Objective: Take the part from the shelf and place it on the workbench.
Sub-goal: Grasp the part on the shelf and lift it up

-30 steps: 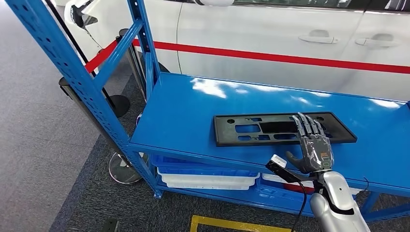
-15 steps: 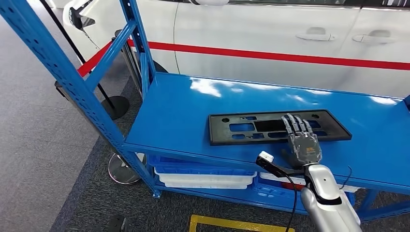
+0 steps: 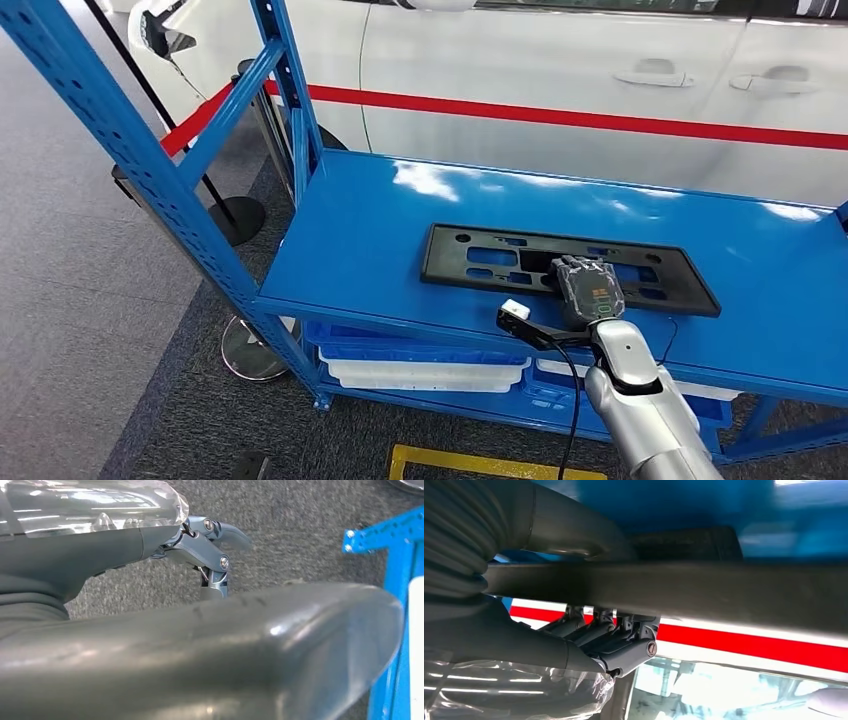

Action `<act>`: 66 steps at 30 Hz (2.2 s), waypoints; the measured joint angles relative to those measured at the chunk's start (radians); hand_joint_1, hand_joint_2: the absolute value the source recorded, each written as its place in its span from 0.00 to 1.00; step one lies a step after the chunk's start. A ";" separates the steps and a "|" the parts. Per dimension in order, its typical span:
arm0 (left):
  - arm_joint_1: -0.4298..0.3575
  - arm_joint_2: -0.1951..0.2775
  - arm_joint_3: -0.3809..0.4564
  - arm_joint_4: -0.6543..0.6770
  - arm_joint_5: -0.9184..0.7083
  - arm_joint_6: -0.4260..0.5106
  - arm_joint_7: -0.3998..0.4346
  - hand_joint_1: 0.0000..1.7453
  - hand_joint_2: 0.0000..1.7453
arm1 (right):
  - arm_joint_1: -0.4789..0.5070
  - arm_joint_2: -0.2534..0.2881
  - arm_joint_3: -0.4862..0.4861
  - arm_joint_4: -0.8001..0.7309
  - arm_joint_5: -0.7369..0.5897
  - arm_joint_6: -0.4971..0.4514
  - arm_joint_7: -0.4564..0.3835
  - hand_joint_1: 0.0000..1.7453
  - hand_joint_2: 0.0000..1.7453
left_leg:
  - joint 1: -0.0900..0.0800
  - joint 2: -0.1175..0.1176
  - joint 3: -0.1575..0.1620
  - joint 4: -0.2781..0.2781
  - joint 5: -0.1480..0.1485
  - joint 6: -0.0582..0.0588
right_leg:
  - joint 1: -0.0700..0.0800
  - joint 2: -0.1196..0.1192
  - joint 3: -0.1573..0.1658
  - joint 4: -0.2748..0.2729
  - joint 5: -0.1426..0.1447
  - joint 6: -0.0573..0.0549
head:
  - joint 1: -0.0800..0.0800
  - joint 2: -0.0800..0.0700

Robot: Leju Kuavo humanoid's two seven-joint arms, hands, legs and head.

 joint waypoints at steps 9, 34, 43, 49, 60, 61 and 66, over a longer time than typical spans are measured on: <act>0.008 -0.009 0.000 0.000 0.007 0.005 0.004 0.00 0.00 | -0.028 0.027 0.002 0.062 -0.036 -0.019 -0.041 1.00 1.00 | 0.007 0.000 0.008 -0.006 0.003 0.010 | -0.016 -0.002 -0.077 0.166 -0.045 0.023 | 0.000 0.000; 0.026 -0.015 0.010 0.000 0.007 0.072 -0.008 0.00 0.00 | 0.476 -0.081 -0.495 -1.184 -1.566 0.160 -0.430 1.00 1.00 | 0.012 -0.002 0.042 -0.018 -0.021 0.016 | -0.010 -0.001 -0.053 0.113 -0.069 0.023 | 0.000 0.000; 0.035 0.017 0.038 -0.004 0.037 0.072 -0.053 0.00 0.00 | 0.747 -0.013 -0.894 -1.317 -1.942 0.612 -0.515 1.00 1.00 | 0.008 -0.005 -0.013 0.121 -0.108 0.016 | -0.084 0.004 -0.048 0.079 -0.029 0.139 | -0.001 0.000; 0.039 0.015 0.066 -0.004 0.069 0.068 -0.045 0.00 0.00 | 0.826 0.089 -1.033 -1.340 -2.047 0.762 -0.444 1.00 1.00 | 0.016 0.008 0.045 0.010 -0.047 0.019 | -0.067 0.001 -0.088 0.199 -0.123 0.095 | -0.004 0.000; 0.045 0.012 0.095 -0.004 0.080 0.063 -0.038 0.00 0.00 | 0.847 0.233 -1.146 -1.340 -2.118 0.842 -0.327 1.00 1.00 | 0.023 0.005 0.035 0.039 -0.063 -0.047 | -0.049 0.005 -0.008 0.058 -0.040 0.027 | -0.005 0.000; 0.045 0.012 0.096 -0.004 0.079 0.063 -0.038 0.00 0.00 | 0.844 0.240 -1.151 -1.340 -2.118 0.847 -0.322 1.00 1.00 | 0.025 0.005 0.031 0.050 -0.078 -0.051 | -0.047 0.003 -0.012 0.056 -0.036 0.017 | -0.005 0.000; 0.046 0.012 0.097 -0.004 0.077 0.062 -0.040 0.00 0.00 | 0.831 0.278 -1.194 -1.345 -2.098 0.871 -0.297 1.00 1.00 | 0.022 0.005 -0.043 0.286 -0.234 -0.045 | -0.029 -0.004 -0.048 0.052 -0.007 -0.014 | -0.005 0.000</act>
